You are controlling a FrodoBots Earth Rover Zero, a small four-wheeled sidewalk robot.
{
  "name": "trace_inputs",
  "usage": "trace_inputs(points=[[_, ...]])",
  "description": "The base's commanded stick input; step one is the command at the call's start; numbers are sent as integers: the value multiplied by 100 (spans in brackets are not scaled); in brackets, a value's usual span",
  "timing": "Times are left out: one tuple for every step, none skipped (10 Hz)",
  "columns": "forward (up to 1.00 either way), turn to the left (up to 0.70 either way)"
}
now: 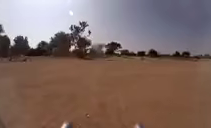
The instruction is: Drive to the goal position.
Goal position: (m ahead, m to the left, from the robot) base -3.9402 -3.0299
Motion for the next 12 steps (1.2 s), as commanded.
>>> trace_inputs(points=[[70, 0], [70, 0], [70, 0], [70, 0], [70, 0], [70, 0], [70, 0], [70, 0], [70, 0], [70, 0], [70, 0], [70, 0]])
